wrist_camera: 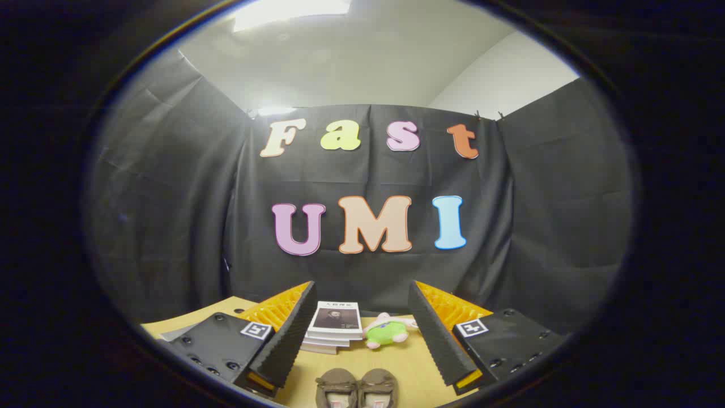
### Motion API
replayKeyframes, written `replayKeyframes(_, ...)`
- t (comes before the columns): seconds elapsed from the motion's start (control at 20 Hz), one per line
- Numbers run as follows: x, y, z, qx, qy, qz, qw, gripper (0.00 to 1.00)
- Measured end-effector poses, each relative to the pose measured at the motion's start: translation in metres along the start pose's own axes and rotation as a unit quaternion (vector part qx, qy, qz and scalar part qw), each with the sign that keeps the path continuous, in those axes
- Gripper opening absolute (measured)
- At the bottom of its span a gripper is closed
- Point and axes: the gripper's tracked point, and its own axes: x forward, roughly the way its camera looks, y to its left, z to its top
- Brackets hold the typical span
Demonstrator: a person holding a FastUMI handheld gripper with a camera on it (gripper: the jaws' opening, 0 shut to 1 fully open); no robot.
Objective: Open the storage box then place both shoes into the box .Put the left shoe in first, then the right shoe, with the right side of both shoes facing outward in a uniform manner.
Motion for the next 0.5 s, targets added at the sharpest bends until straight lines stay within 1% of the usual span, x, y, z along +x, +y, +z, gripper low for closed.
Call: replayKeyframes(0.5, 0.0005, 0.0011, -0.0014, -0.007, -0.001, 0.003, 1.0, 1.0)
